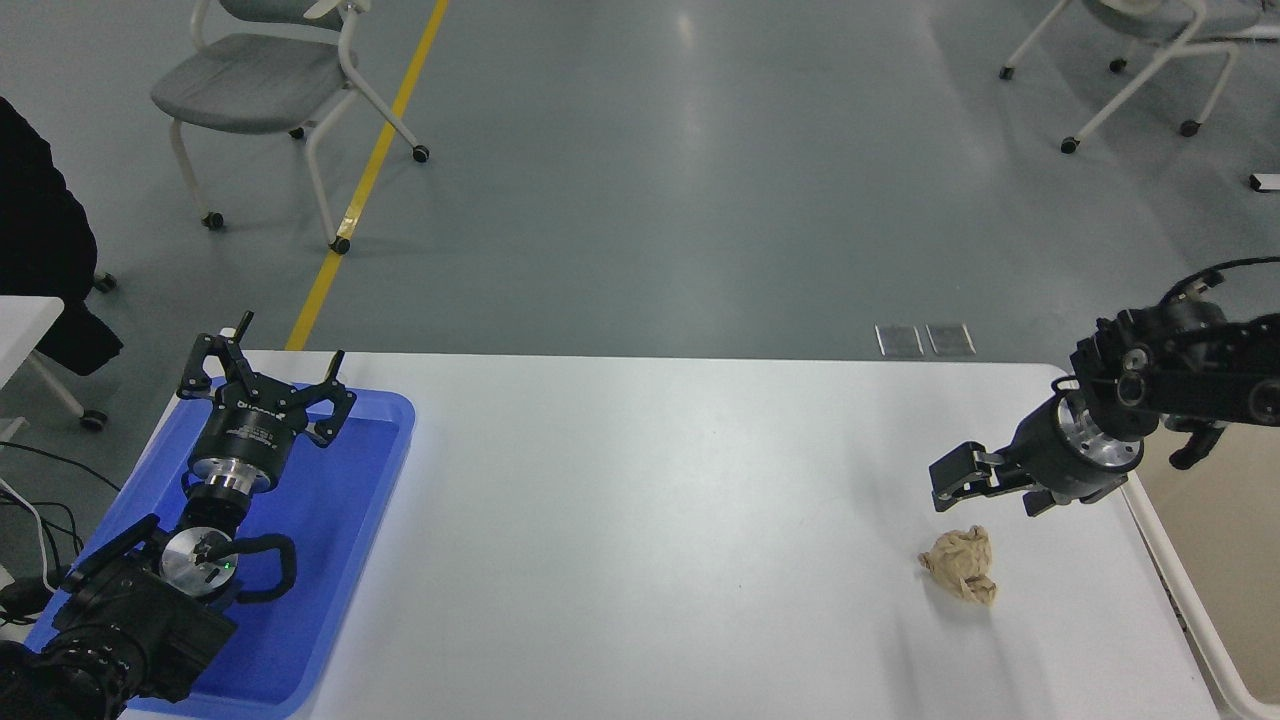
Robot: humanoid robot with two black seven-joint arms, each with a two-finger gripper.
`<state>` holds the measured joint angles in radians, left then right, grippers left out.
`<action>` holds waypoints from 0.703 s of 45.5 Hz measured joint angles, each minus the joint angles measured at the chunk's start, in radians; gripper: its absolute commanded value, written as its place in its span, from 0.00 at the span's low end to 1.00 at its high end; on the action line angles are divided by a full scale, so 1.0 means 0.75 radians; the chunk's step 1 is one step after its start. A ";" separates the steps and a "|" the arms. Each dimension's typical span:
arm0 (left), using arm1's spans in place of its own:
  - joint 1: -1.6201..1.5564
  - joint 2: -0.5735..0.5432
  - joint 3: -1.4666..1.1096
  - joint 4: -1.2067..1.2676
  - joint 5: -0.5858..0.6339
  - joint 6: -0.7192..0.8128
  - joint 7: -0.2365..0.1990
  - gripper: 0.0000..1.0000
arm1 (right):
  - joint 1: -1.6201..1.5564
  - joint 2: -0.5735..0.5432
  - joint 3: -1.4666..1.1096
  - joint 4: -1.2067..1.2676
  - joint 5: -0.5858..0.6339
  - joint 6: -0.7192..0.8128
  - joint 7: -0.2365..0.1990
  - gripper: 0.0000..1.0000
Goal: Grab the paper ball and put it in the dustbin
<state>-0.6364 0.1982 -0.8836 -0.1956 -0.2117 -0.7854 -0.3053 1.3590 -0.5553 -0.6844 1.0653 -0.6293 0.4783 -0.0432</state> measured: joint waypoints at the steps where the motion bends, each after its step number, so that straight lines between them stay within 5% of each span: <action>1: 0.000 0.000 0.000 0.000 0.000 0.000 0.000 1.00 | -0.017 0.002 0.007 -0.012 -0.002 -0.005 0.000 1.00; 26: 0.000 -0.001 0.000 0.000 0.000 0.000 0.000 1.00 | -0.278 0.106 0.075 -0.198 -0.025 -0.168 0.007 0.99; 29: 0.000 -0.002 0.000 0.000 0.000 0.000 0.000 1.00 | -0.297 0.121 0.085 -0.210 -0.025 -0.189 0.008 0.91; 32: 0.000 -0.002 0.000 0.000 0.000 0.000 0.000 1.00 | -0.316 0.137 0.092 -0.222 -0.026 -0.214 0.009 0.73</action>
<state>-0.6366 0.1968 -0.8836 -0.1956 -0.2117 -0.7854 -0.3053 1.1218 -0.4523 -0.6152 0.8986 -0.6485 0.3179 -0.0365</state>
